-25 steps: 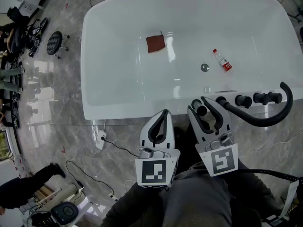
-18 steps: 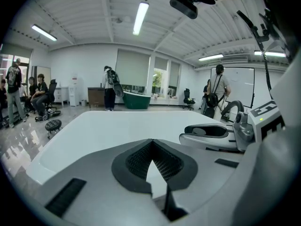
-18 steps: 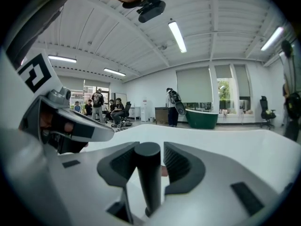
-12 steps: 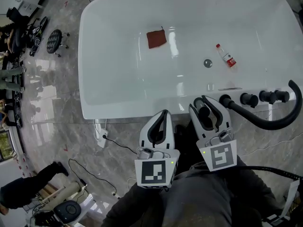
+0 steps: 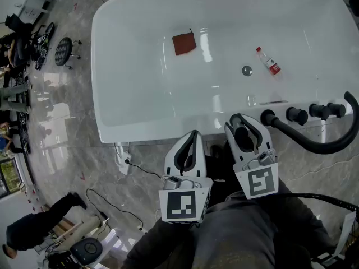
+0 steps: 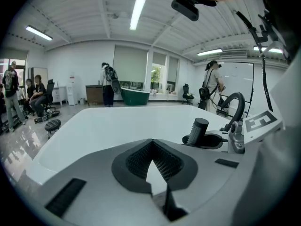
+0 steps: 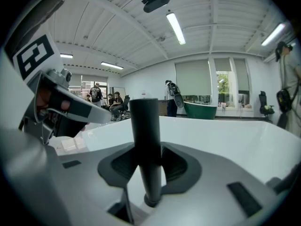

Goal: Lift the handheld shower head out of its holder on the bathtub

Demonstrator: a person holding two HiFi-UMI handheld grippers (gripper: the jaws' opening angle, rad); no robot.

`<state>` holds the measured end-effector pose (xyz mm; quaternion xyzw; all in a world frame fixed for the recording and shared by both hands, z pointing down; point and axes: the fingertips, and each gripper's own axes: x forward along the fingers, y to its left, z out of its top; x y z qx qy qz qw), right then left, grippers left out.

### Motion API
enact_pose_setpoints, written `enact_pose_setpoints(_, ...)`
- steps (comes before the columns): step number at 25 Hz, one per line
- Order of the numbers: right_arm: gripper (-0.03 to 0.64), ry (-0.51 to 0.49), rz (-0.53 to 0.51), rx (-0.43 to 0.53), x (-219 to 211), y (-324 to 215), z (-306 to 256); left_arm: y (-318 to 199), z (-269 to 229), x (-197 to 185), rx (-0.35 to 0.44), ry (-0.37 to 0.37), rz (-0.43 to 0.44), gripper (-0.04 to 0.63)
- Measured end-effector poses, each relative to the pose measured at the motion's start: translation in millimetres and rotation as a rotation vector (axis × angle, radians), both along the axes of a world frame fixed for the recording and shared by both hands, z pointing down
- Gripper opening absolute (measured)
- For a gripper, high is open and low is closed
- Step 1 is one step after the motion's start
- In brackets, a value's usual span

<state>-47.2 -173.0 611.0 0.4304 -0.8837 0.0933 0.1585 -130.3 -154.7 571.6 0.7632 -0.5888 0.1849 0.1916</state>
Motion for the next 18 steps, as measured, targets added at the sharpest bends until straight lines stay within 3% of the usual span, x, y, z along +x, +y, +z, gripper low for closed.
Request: enact_pose_setpoints(18,0.133,0.012,-0.020,-0.016,-1.0,-1.0,0.7,-4.4,-10.3,-0.6,0.024,0.005,-0.014,0.003)
